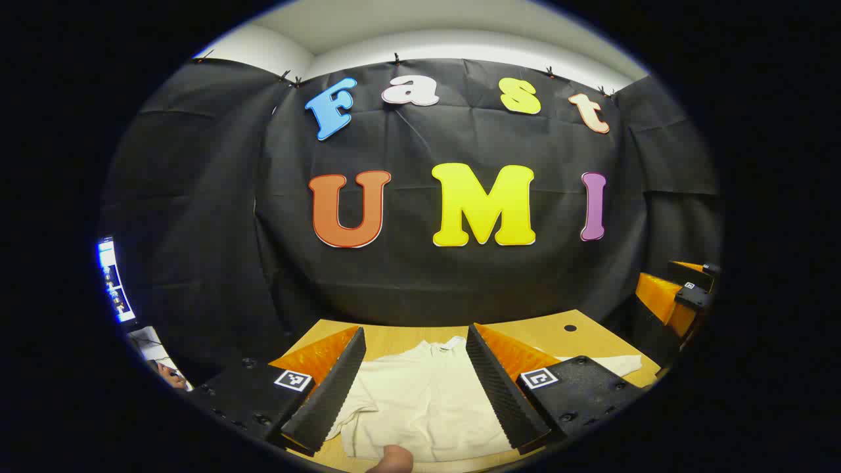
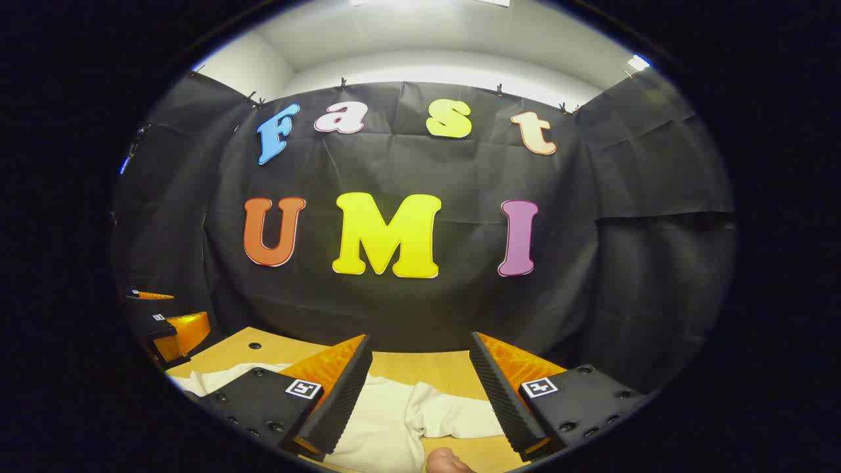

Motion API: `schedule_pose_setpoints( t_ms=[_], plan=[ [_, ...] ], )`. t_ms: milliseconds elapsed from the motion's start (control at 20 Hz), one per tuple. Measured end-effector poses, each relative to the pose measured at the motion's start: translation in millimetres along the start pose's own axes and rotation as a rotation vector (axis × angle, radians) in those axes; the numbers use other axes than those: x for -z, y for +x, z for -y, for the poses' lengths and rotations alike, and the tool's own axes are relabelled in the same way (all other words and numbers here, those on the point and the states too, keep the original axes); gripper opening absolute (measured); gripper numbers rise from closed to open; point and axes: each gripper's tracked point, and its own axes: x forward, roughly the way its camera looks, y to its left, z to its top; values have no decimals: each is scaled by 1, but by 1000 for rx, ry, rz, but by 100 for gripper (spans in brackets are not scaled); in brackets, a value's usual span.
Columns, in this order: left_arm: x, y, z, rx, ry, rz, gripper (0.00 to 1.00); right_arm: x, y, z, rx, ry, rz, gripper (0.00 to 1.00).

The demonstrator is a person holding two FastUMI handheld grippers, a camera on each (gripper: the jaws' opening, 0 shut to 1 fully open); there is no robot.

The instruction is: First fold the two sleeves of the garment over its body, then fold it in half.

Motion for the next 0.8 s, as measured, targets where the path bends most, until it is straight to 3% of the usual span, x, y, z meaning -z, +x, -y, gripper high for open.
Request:
schedule_pose_setpoints(
  t_ms=[800],
  plan=[
    [3,11,11,11,-8,0,99,21,16,20,19,-6,-53,94]
  ],
)
